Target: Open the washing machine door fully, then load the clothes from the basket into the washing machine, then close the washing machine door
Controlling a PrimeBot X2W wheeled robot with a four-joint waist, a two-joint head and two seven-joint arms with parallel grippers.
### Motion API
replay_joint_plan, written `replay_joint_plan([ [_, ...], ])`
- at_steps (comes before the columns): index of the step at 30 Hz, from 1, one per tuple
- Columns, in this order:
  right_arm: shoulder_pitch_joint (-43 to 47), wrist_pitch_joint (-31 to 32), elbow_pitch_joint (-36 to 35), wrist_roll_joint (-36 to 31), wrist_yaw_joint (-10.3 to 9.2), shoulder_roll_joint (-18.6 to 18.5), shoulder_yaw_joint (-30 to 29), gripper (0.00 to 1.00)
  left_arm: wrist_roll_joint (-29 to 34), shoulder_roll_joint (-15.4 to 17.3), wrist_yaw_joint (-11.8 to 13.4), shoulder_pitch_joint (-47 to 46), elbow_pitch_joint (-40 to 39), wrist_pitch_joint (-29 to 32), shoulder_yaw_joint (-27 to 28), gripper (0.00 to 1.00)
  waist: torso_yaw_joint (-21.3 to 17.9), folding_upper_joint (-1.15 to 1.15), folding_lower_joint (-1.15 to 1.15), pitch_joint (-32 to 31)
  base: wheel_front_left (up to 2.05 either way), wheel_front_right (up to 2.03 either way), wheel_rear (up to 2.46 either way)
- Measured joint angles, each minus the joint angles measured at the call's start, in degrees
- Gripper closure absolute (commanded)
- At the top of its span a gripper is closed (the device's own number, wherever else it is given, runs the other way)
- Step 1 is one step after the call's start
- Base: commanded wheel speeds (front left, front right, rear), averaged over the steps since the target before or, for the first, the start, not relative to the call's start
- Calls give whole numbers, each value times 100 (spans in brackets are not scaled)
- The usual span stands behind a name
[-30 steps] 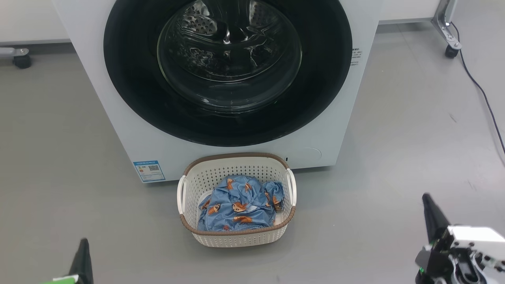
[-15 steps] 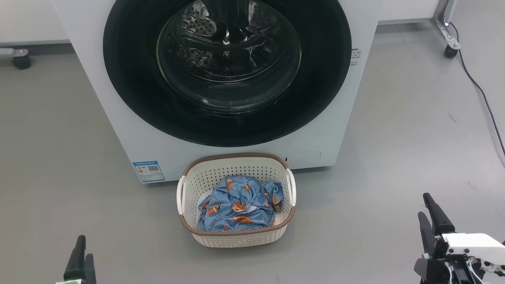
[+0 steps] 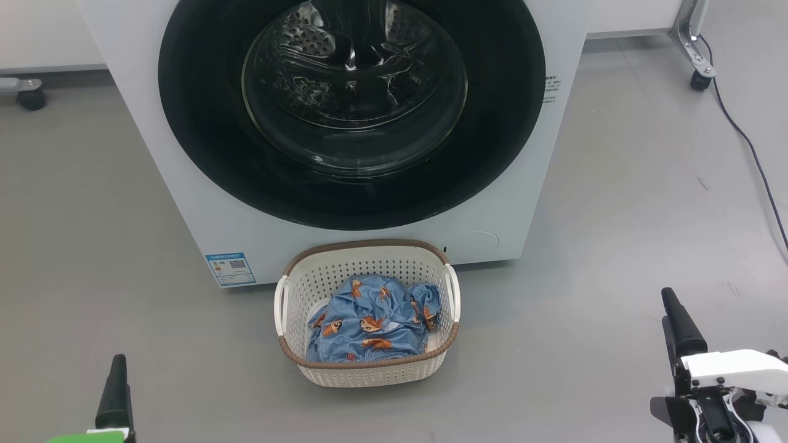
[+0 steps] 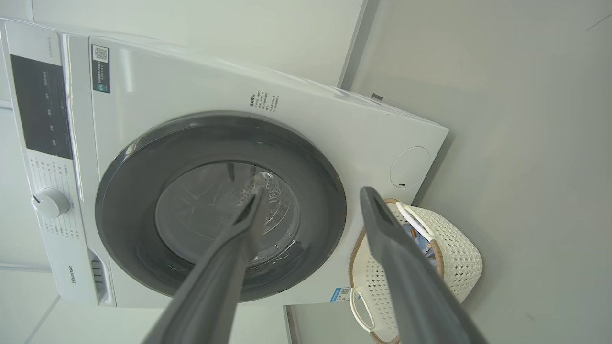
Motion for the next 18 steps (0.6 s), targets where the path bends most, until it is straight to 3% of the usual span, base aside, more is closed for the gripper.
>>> replay_joint_plan([
  [10,-65,-167,-70,-854,-16,-154,218,0,711,231,0,1,-53,-196,-204,0,-19,0,0,-23,0,0,0],
  [18,-85,-275,-158,-1588,-159,-198,353,0,1436,436,0,3,-77,-349,-354,0,-37,0,0,-49,0,0,0],
])
